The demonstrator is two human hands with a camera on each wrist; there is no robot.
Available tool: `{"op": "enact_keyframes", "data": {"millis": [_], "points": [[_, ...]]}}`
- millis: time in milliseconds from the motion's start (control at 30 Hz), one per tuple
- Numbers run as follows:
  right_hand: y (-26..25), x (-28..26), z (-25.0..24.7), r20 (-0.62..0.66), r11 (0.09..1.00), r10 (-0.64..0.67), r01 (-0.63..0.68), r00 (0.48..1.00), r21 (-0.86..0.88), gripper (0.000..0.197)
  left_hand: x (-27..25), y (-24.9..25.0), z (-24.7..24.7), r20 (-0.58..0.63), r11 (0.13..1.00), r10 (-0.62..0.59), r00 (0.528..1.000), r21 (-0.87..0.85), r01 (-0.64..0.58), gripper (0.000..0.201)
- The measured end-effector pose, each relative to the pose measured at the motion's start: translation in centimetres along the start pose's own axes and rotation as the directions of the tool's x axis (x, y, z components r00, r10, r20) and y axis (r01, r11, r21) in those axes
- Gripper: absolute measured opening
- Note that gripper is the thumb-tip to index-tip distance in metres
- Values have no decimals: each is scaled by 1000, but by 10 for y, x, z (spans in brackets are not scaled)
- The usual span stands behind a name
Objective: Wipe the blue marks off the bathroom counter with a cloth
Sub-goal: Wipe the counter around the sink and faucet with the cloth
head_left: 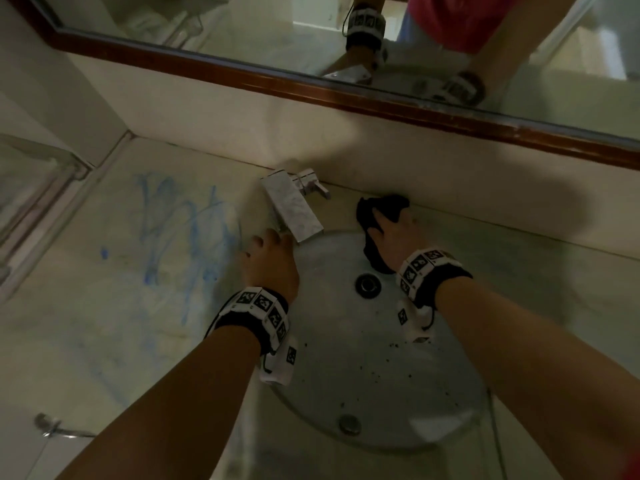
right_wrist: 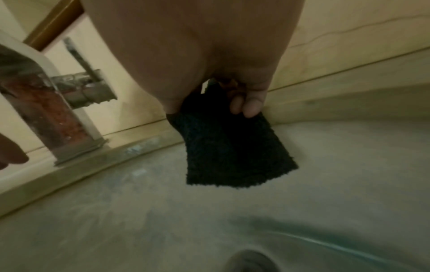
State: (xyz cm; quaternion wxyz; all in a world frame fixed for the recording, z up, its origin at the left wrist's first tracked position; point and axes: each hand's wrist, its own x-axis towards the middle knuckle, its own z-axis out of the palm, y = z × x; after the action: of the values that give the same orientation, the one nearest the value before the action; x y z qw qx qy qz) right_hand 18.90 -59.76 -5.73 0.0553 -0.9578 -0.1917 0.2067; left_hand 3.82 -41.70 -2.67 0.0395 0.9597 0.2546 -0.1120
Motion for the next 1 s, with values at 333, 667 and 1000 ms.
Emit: {"op": "enact_keyframes", "data": {"millis": [333, 667, 1000], "points": [[-71, 36, 15, -150, 948, -314, 301, 937, -107, 48, 15, -42, 9, 0, 999, 34, 999, 24, -34, 46], [-71, 30, 32, -88, 910, -392, 372, 916, -183, 60, 23, -41, 0, 49, 1000, 31, 998, 2, -31, 46], [-34, 27, 35, -63, 923, -330, 308, 942, -229, 59, 19, -23, -5, 85, 998, -38, 996, 46, 34, 45]]}}
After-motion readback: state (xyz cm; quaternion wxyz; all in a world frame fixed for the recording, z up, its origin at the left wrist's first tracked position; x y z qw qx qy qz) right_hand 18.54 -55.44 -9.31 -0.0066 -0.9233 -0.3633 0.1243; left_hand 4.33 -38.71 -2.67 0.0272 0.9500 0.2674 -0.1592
